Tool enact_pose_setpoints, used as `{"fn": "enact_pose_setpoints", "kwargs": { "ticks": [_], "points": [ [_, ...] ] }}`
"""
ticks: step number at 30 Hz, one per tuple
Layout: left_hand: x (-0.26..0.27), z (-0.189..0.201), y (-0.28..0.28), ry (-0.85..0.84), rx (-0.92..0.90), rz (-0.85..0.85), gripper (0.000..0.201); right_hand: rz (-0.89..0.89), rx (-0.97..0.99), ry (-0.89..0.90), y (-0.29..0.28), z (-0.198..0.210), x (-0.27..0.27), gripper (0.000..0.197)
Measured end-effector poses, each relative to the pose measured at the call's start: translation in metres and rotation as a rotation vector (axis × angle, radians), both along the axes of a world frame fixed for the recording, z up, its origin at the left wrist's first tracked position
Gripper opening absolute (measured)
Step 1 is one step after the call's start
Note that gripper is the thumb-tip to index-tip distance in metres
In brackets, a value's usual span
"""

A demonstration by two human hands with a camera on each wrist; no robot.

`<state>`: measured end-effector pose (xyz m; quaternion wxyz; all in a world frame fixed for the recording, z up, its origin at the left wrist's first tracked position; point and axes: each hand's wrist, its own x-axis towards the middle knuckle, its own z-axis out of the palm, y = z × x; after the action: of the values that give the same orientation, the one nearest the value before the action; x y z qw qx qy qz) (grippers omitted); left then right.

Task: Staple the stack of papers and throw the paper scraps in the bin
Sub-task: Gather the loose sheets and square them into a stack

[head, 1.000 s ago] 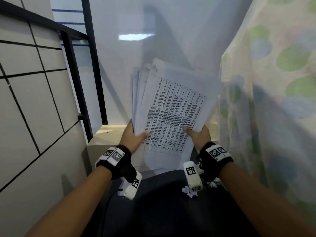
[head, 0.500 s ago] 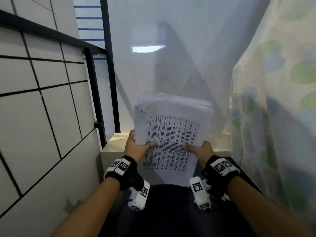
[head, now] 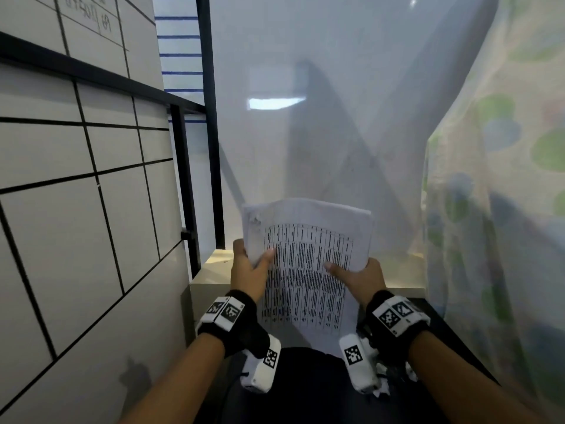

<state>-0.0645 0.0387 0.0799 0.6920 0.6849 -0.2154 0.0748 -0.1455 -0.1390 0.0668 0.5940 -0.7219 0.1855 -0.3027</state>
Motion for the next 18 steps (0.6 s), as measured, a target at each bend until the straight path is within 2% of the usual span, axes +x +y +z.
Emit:
{"fn": "enact_pose_setpoints", "kwargs": {
  "ticks": [3, 9, 13, 15, 18],
  "points": [
    [-0.006, -0.018, 0.005, 0.045, 0.045, -0.024, 0.031, 0.070, 0.005, 0.042, 0.006, -0.012, -0.007, 0.043],
    [0.006, -0.016, 0.008, 0.032, 0.028, -0.054, 0.029, 0.006, 0.033, -0.020, 0.001, -0.005, -0.002, 0.040],
    [0.000, -0.035, 0.013, 0.141, 0.086, -0.114, 0.026, 0.087, 0.052, 0.031, 0.001, -0.016, -0.009, 0.041],
    [-0.002, -0.040, 0.014, 0.157, 0.073, -0.134, 0.024, 0.049, 0.061, -0.032, 0.001, -0.013, -0.011, 0.038],
    [0.000, -0.025, 0.015, 0.118, 0.039, -0.144, 0.022, -0.032, 0.072, -0.169, -0.001, 0.003, -0.009, 0.045]
  ]
}}
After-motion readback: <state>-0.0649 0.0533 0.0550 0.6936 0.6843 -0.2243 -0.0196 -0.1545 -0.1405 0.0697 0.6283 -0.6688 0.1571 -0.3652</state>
